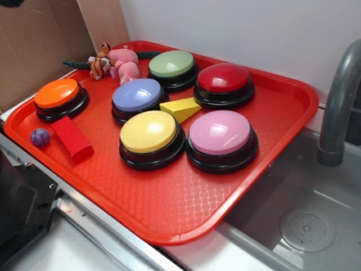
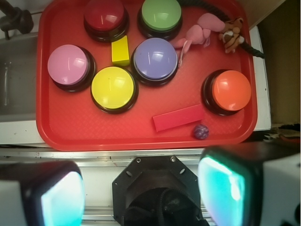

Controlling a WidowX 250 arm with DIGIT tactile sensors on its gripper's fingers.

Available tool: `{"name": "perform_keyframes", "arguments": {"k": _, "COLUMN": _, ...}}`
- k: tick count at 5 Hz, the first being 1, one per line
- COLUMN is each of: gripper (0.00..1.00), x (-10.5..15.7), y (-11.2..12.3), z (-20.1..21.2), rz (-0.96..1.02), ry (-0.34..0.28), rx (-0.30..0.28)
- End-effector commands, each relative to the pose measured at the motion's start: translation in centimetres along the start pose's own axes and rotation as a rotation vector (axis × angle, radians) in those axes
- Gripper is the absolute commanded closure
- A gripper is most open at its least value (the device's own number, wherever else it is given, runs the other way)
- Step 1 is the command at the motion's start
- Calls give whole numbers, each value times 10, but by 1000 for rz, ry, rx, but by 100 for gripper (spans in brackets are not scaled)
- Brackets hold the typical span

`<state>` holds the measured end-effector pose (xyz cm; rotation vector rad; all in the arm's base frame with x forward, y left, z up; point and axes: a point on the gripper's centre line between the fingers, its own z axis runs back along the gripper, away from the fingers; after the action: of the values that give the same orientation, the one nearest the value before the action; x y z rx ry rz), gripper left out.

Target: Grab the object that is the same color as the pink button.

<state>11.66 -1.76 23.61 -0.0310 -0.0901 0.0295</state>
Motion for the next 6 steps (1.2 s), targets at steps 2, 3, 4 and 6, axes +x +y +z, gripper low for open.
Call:
{"name": "perform_keyframes", "arguments": {"k": 2, "gripper": 0, "x": 23, "y": 9, "z": -13, "rz": 111, "ry": 5, "rx": -5}}
{"name": "perform_keyframes", "arguments": {"k": 3, "gripper": 0, "x": 44, "y": 23, "z": -29, "rz": 258, "ry": -21, "rx": -15}}
{"name": "perform_keyframes", "arguments": {"k": 4, "gripper": 0, "x": 71, "y": 45, "z": -55, "rz": 417, "ry": -59, "rx": -18}}
{"name": "perform_keyframes", "arguments": {"k": 6, "gripper": 0, "x": 105, "y": 92, "z": -85, "rz": 673, "ry": -162, "rx": -35}}
